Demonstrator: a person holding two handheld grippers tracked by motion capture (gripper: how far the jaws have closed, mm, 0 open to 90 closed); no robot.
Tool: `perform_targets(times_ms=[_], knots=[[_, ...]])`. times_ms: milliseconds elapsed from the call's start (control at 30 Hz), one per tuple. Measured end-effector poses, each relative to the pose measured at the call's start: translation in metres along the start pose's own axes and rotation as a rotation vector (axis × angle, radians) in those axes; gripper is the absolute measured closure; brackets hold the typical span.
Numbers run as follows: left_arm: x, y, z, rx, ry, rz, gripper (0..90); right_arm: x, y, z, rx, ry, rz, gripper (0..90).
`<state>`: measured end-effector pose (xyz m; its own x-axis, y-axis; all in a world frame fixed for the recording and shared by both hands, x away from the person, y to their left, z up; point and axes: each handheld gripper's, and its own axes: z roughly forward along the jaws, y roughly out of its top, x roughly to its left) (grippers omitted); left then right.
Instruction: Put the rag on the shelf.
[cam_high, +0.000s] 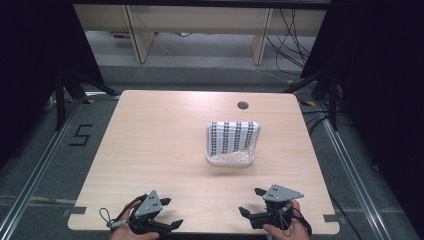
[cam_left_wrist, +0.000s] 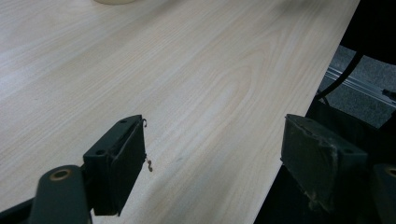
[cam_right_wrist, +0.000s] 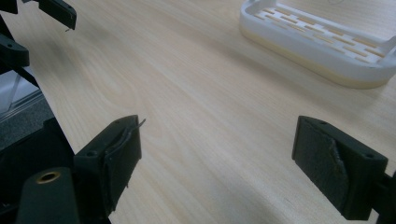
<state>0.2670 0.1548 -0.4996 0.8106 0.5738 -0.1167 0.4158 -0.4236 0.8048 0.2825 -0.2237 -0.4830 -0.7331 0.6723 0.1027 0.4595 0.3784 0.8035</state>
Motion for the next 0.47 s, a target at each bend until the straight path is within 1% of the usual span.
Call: perform_targets(times_ms=[133,167,200,233,267,333,367,400,433,467], knots=[[0.0002,-0.0001,0.0003,0.001,-0.001,-0.003,21.3,-0.0003,-0.0003,0.0005,0.0,0.0,0.004,16.7],[0.0008,-0.0001,0.0001,0.005,-0.001,0.001,21.3,-0.0019,0.0001,0.0012,0.008,0.035,-0.001,16.8],[0.0016,0.0,-0.0007,0.014,0.006,0.01,21.3,-0.0015,-0.0001,0.0001,-0.003,0.0,-0.003,16.7],[0.0009,-0.0004,-0.0001,0.005,0.004,-0.009,21.3,-0.0015,-0.0001,0.0001,-0.003,0.0,-0.003,16.7],[0.0015,-0.0003,-0.0001,0.0,0.007,-0.001,21.3,-0.0017,-0.0002,0.0,-0.005,-0.003,-0.005,16.8],[0.0026,-0.0004,-0.0001,0.0,0.003,-0.001,21.3,-0.0019,-0.0002,0.0,-0.004,-0.002,-0.005,16.7],[0.004,-0.0004,-0.0014,0.021,0.019,0.007,21.3,-0.0016,-0.0003,0.0003,-0.005,0.001,-0.001,16.8],[0.004,-0.0004,-0.0014,0.021,0.019,0.007,21.3,-0.0016,-0.0003,0.0003,-0.005,0.001,-0.001,16.8],[0.0043,-0.0004,-0.0006,0.008,0.005,-0.002,21.3,-0.0018,-0.0005,0.0009,0.004,0.014,0.002,16.7],[0.0043,-0.0004,-0.0006,0.008,0.005,-0.002,21.3,-0.002,-0.0004,0.0008,0.007,0.014,0.001,16.7]])
